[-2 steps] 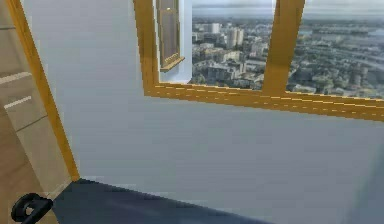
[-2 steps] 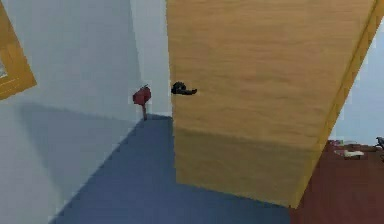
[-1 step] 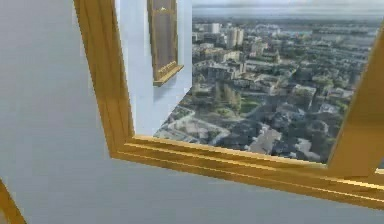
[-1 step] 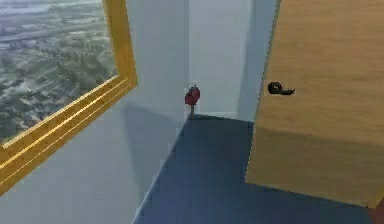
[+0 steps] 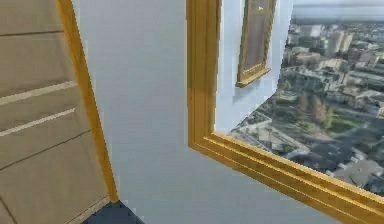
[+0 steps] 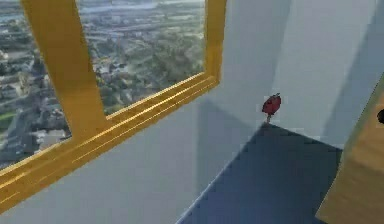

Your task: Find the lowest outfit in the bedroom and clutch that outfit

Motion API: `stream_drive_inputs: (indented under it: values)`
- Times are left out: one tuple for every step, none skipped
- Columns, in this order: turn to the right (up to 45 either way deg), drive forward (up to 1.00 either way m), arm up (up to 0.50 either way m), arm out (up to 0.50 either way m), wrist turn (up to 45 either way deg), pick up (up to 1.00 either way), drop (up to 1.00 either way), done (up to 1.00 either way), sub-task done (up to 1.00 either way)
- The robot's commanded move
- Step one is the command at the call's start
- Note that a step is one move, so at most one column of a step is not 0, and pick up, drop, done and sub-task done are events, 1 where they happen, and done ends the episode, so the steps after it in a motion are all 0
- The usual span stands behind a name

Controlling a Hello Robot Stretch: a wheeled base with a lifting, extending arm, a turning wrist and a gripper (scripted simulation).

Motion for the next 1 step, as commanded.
stream_drive_inputs:
  values:
    - [0.0,0.20,0.00,0.00,0.0,0.00,0.00,0.00,0.00]
